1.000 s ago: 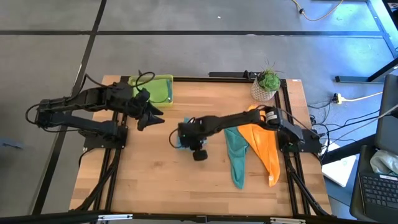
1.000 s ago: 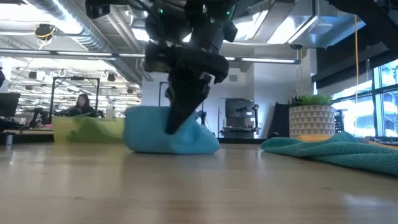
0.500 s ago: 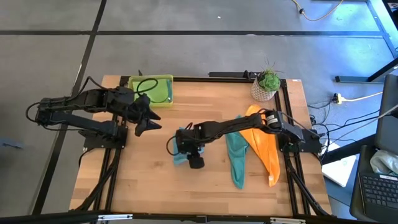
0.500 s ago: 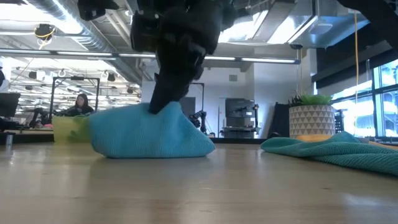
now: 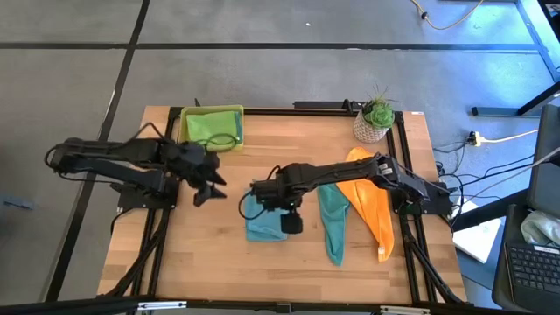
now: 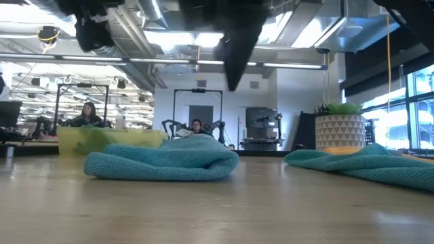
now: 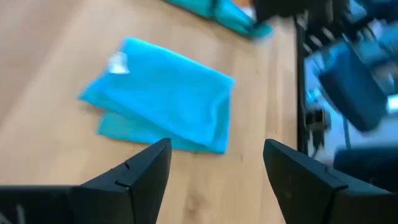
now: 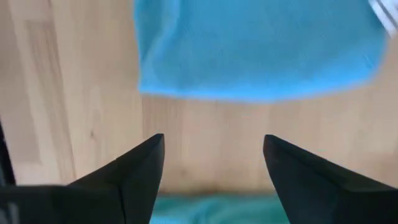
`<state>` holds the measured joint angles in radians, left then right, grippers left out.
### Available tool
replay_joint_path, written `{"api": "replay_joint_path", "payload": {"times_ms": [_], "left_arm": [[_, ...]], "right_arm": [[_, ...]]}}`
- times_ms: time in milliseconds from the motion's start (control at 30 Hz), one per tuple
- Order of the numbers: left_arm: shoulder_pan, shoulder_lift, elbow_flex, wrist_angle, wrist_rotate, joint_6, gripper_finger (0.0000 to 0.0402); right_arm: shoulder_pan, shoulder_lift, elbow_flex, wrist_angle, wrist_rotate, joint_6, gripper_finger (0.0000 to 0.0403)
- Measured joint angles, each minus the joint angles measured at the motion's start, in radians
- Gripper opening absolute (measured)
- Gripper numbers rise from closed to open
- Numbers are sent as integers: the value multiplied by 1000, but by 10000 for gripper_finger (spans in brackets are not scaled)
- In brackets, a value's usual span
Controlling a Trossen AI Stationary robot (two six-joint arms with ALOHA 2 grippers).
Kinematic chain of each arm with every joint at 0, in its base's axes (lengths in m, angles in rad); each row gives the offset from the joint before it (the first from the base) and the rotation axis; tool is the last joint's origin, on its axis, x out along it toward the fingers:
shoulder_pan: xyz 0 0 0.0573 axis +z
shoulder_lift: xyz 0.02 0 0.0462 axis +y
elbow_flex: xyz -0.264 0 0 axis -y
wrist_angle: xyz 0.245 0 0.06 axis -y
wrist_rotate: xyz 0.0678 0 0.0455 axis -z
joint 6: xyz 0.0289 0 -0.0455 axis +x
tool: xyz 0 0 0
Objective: Fold microfiber towels
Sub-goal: Put the folded blue towel into the yellow bin
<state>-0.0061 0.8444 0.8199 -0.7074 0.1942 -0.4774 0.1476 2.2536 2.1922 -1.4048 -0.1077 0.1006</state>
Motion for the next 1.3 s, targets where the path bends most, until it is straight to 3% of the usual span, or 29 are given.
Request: {"api": "replay_joint_path", "payload": {"times_ms": [167,333,567,833,1000,1300], "left_arm": [[-119,0,-98,190,-38,115,235],[-227,25,-155,412,-89,232,221],[-333,204,-217,537,-100,381,218],[-343,461,-215,729,-145,384,225],[-334,604,-215,739,-151,375,223],[-311,677,-214,779,-196,253,219]], "right_arm": [[31,-99,-12,-50,71,161,252],[83,-198,-33,-29,188,435,243],[205,-227,-39,-63,350,739,242],[371,-232,-40,-162,509,979,242],[447,-232,-34,-163,518,1117,242],[560,-232,-34,-165,523,1283,242]]}}
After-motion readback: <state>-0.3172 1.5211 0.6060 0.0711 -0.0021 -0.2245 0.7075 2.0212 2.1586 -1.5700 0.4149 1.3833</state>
